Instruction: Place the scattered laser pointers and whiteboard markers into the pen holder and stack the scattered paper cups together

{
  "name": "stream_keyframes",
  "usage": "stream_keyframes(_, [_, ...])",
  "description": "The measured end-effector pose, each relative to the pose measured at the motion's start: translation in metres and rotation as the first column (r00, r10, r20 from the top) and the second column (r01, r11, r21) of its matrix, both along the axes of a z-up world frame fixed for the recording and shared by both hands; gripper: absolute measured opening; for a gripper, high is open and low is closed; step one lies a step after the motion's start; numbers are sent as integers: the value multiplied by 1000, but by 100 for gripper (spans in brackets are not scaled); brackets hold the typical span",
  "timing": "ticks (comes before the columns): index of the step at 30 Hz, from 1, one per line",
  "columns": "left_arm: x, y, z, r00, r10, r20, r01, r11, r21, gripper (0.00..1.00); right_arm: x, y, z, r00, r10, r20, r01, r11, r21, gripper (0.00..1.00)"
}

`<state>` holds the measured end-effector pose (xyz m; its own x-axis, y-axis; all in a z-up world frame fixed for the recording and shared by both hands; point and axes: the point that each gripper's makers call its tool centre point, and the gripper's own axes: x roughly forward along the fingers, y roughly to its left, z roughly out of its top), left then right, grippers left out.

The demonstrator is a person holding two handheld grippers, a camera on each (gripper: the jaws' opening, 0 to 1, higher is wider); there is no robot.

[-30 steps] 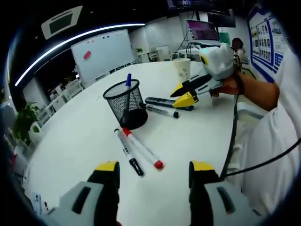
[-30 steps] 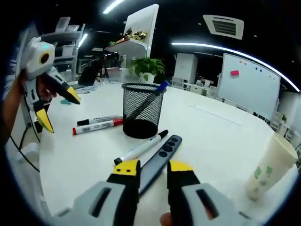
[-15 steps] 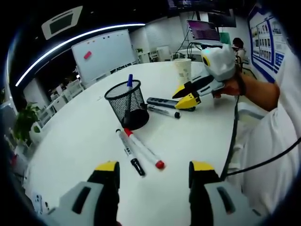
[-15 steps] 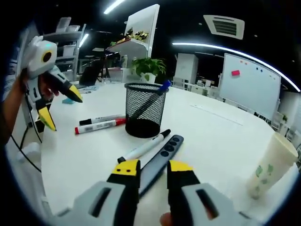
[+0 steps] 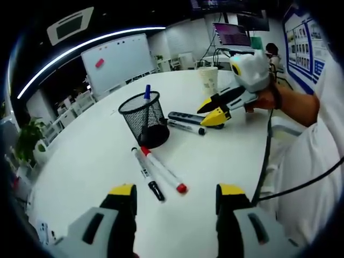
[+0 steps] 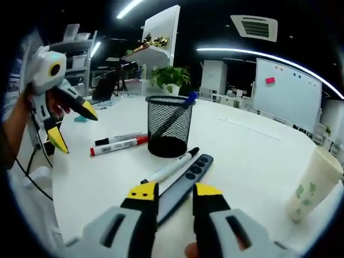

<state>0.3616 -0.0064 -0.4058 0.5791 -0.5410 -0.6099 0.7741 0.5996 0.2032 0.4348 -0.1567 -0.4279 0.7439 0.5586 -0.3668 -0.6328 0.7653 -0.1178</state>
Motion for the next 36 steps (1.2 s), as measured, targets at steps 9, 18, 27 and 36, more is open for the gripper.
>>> stream_keyframes(9, [0,0,3,1000,-2,8,2,1000,2,60,-3,3,-1,1000,16,1,-16,1000,-6,27])
stream_keyframes(18, [0,0,1,1000,2,2,-2,1000,3,60,-3,1,-1,1000,5,5,-5,1000,-14,27])
stream_keyframes(27, [1,1,2,1000,0,5,0,1000,5,60,-7,3,-1,1000,0,26,1,1000,-23,27])
stream_keyframes(36, [1,2,3,1000,-1,6,1,1000,8,60,-7,0,-1,1000,-18,13,18,1000,-25,28])
